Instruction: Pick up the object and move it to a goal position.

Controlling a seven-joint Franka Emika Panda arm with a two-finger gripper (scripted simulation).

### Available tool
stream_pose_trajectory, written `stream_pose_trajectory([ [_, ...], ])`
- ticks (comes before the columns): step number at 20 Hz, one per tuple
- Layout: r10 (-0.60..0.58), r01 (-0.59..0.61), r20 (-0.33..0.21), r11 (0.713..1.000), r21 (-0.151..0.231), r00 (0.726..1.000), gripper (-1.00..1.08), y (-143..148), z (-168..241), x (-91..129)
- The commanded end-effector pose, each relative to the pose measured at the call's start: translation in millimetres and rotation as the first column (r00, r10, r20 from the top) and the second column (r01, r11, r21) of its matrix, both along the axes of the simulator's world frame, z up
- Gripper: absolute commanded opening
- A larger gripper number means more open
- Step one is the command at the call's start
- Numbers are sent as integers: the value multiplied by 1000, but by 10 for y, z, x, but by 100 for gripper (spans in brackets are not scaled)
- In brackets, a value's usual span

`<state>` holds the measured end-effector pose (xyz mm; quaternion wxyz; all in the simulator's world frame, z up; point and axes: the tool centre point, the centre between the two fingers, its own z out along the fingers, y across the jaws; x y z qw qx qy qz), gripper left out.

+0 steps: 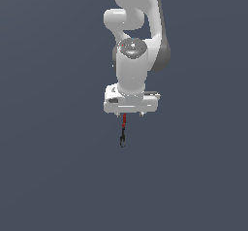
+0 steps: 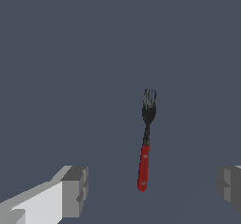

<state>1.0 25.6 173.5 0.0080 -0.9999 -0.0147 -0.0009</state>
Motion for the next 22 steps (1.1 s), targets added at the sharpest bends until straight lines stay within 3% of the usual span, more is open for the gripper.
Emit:
stream_pose_trajectory([
  [1, 0, 0, 0, 1000, 0, 1000, 100, 0, 0, 0],
  [12, -53, 53, 10, 998, 34, 999, 100, -29, 110, 54],
  [22, -61, 61, 8, 998, 25, 998, 100, -72, -113, 30],
])
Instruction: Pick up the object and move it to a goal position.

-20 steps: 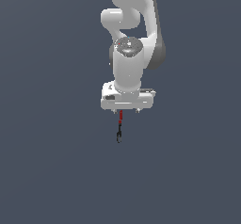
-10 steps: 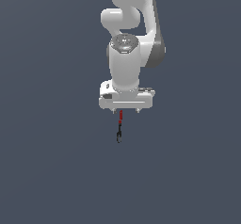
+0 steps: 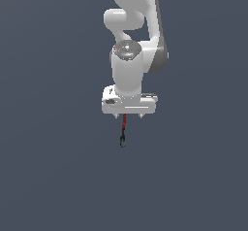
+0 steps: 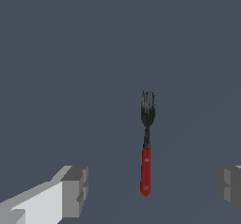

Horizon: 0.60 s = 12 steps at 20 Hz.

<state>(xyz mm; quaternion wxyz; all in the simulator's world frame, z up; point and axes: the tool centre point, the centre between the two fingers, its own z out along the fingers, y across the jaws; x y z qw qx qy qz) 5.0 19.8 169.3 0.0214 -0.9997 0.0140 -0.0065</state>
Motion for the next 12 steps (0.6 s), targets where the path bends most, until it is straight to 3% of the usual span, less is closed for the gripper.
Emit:
stream_pose_trajectory([
  [1, -6, 6, -3, 1000, -5, 1000, 100, -26, -128, -18],
  [12, -37, 37, -11, 999, -35, 999, 100, -187, -931, -194],
])
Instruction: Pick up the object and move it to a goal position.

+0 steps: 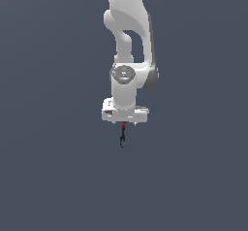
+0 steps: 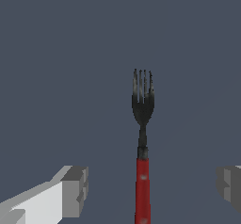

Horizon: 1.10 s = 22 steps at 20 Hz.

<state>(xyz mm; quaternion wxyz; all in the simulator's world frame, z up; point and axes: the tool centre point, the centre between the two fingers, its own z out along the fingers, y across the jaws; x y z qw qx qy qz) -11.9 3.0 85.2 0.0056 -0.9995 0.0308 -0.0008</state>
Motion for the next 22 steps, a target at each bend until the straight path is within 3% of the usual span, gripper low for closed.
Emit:
stream_pose_trajectory([
  [1, -5, 5, 0, 1000, -5, 1000, 100, -28, -137, -39],
  [13, -10, 10, -3, 1000, -11, 1000, 100, -56, -331, -90],
  [22, -10, 10, -2, 1000, -11, 1000, 100, -58, -721, -102],
])
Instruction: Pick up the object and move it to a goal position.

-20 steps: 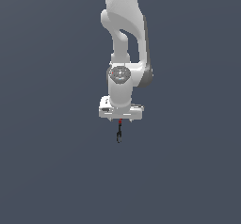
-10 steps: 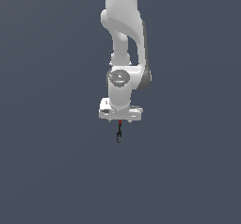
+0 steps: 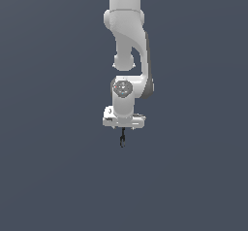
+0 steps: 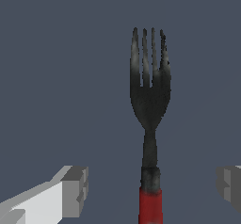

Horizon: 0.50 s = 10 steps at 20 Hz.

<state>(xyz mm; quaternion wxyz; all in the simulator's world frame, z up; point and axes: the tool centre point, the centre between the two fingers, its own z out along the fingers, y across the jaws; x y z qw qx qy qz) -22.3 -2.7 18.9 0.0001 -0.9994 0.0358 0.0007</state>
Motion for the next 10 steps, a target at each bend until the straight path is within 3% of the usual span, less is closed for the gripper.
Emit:
stream_pose_trajectory([
  [1, 0, 0, 1, 1000, 0, 1000, 100, -1, -85, 3],
  [5, 0, 0, 1, 1000, 0, 1000, 100, -1, -127, 11],
  [6, 0, 0, 1, 1000, 0, 1000, -100, -1, -127, 11],
  [10, 0, 0, 1, 1000, 0, 1000, -100, -1, -127, 11],
])
